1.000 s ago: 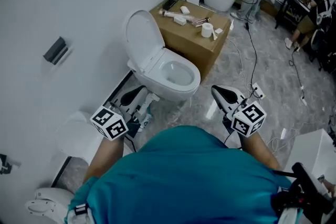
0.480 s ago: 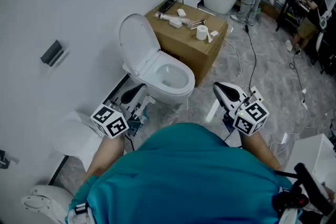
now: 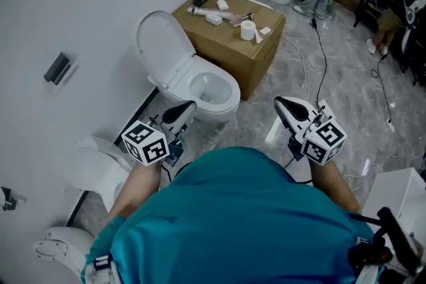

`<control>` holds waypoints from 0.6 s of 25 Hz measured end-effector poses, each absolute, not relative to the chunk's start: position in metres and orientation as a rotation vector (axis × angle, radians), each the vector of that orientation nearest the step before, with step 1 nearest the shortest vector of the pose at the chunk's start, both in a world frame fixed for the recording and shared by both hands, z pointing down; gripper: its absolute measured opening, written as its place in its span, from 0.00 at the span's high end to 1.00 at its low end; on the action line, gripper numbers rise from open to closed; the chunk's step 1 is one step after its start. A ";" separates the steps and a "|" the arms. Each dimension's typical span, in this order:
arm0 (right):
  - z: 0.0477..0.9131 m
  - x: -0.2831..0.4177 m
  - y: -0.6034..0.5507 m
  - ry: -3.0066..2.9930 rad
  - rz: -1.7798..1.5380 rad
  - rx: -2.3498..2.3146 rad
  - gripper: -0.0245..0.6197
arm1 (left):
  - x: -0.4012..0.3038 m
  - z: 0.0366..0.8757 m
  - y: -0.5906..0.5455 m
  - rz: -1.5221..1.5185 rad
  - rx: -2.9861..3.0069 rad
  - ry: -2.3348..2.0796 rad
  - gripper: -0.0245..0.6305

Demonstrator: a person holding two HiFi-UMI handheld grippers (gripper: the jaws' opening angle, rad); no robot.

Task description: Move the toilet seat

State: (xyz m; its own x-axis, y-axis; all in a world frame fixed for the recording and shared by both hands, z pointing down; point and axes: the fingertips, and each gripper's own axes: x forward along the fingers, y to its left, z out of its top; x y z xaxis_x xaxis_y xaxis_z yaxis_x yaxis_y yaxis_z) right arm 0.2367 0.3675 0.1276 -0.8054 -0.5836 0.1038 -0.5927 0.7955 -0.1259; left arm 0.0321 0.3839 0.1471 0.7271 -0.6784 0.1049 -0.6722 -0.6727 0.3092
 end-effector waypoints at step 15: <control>0.161 0.169 0.196 -2.857 0.261 1.070 0.98 | 0.000 0.216 0.193 0.067 2.613 -0.767 0.96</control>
